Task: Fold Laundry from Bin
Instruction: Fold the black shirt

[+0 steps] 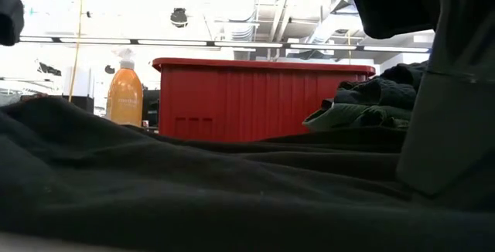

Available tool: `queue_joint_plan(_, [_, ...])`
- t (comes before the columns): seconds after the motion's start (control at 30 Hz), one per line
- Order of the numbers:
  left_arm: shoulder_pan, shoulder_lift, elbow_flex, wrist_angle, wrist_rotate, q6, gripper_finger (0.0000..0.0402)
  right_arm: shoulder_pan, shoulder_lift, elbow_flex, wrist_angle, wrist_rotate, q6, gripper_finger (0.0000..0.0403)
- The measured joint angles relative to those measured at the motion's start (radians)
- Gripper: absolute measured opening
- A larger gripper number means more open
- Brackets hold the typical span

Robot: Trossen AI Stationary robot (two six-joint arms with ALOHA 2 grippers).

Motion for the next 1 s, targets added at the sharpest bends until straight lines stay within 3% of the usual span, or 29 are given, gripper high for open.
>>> queue_joint_plan(0.23, [-0.031, 0.135, 0.029, 0.235, 0.04, 0.063, 0.0139, 0.0, 0.0, 0.0, 0.002, -0.006, 0.0, 0.0172])
queue_joint_plan(0.43, [-0.046, 0.232, 0.048, 0.239, 0.165, 0.094, 0.0139, -0.001, 0.001, 0.0, 0.002, -0.008, -0.006, 0.0172])
queue_joint_plan(0.57, [-0.061, 0.202, 0.049, 0.228, 0.197, 0.141, 0.0139, -0.001, 0.001, 0.0, 0.003, -0.029, -0.008, 0.0172])
queue_joint_plan(0.73, [-0.089, 0.065, 0.049, 0.152, 0.232, 0.228, 0.0139, -0.001, 0.001, 0.0, 0.003, -0.039, -0.011, 0.0172])
queue_joint_plan(0.8, [-0.102, -0.01, 0.05, 0.107, 0.201, 0.246, 0.0139, -0.001, 0.001, 0.0, 0.002, -0.045, -0.011, 0.0172])
queue_joint_plan(1.0, [-0.114, -0.123, 0.049, -0.134, -0.098, 0.085, 0.0139, -0.001, 0.001, -0.001, 0.003, -0.046, -0.024, 0.0172])
